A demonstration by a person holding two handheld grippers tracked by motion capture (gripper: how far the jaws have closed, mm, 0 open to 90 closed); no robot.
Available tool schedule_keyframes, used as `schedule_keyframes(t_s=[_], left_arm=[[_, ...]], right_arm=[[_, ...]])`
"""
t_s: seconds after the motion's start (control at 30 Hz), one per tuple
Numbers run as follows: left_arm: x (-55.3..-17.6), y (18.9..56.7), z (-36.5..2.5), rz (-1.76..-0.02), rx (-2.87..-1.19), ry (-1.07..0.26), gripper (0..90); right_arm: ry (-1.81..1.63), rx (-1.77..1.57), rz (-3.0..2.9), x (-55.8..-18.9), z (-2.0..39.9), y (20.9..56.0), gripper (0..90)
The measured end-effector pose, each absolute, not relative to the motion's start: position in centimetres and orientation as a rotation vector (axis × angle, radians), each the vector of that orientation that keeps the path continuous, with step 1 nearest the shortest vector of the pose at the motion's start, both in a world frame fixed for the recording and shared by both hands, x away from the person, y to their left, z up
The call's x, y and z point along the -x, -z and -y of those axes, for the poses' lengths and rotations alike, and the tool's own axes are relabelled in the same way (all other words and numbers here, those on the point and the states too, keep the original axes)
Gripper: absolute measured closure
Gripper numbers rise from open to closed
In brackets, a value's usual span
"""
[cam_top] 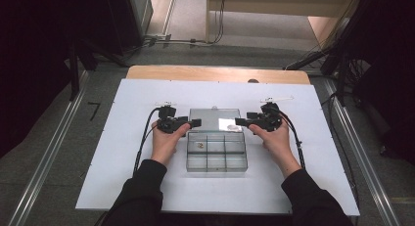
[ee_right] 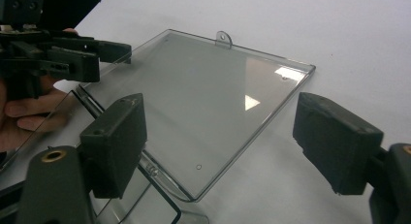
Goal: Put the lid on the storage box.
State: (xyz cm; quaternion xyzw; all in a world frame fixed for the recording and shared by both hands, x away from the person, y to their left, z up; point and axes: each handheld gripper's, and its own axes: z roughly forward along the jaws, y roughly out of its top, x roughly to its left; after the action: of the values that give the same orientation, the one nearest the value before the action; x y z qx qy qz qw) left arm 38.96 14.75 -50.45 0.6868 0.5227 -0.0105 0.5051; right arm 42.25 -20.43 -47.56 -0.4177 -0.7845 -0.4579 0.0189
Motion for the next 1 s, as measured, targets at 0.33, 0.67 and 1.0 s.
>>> schedule_keyframes(t_s=[0.33, 0.67, 1.0], left_arm=[[-39.0, 50.7, -14.6, -1.280, -1.658, 0.056, 26.7], [-38.9, 50.7, -14.4, -1.292, -1.691, 0.055, 30.7], [-38.9, 50.8, -14.1, -1.299, -1.694, 0.065, 35.5]], right_arm=[[1.335, 1.365, 2.395, -42.6, 20.0, 48.5, 26.6], [1.283, 1.371, 2.374, -42.6, 19.3, 49.3, 32.0], [1.262, 1.376, 2.315, -42.7, 19.2, 49.9, 34.8]])
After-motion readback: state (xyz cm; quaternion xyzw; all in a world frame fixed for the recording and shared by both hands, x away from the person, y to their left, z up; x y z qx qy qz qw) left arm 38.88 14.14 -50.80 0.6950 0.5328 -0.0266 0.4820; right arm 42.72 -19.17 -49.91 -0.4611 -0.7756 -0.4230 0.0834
